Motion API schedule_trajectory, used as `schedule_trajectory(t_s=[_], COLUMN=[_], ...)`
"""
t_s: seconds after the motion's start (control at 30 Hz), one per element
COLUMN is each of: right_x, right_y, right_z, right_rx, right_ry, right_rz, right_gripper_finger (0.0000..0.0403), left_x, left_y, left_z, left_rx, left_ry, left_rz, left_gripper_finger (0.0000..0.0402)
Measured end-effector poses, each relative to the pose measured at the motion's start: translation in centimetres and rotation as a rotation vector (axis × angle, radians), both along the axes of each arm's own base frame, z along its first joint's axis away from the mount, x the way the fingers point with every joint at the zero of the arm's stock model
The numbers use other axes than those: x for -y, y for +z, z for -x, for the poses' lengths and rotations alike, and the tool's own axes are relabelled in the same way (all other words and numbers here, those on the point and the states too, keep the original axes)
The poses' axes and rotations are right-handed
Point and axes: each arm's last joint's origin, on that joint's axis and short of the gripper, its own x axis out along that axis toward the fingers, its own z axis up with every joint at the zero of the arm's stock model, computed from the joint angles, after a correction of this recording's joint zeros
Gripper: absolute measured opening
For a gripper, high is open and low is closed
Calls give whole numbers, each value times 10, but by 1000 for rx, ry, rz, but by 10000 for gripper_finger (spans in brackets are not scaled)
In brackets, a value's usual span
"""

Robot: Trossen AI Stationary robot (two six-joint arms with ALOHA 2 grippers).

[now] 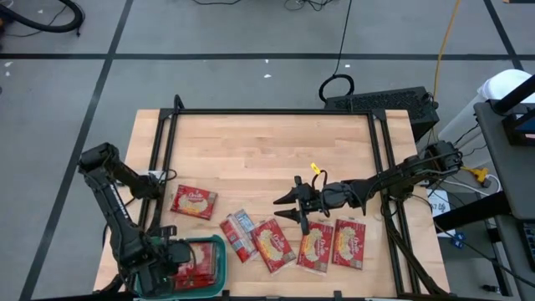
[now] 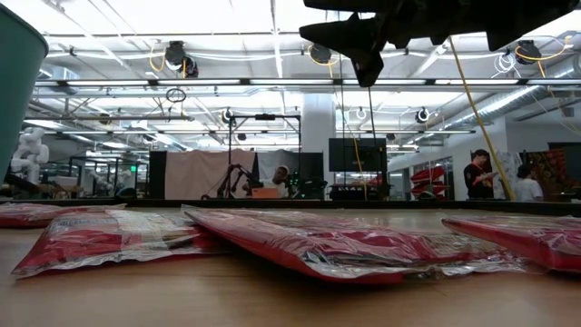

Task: Sort popcorn bags into baskets
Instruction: Put the red popcorn bag into the blue container

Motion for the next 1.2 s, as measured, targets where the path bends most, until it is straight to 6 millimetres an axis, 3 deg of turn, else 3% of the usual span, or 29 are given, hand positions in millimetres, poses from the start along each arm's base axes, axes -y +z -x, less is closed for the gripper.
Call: schedule_trajectory(t_s=[0.43, 0.7, 1.0, 1.2], right_x=[-7, -17, -40, -51], right_y=[0, -1, -27, -41], right_z=[2, 6, 19, 17], right_rx=[-2, -7, -231, -228], right_ry=[10, -42, -126, -140], right_rz=[-10, -19, -7, 23], right_gripper_finger=[160, 160, 160, 160], left_x=[-8, -27, -68, -112], left_y=[3, 8, 10, -4], left_z=[-12, -49, -106, -107], left_rx=[271, 464, 501, 417], left_ry=[-105, -256, -305, -77], left_rz=[-227, -504, -630, -618], left_gripper_finger=[140, 140, 140, 140])
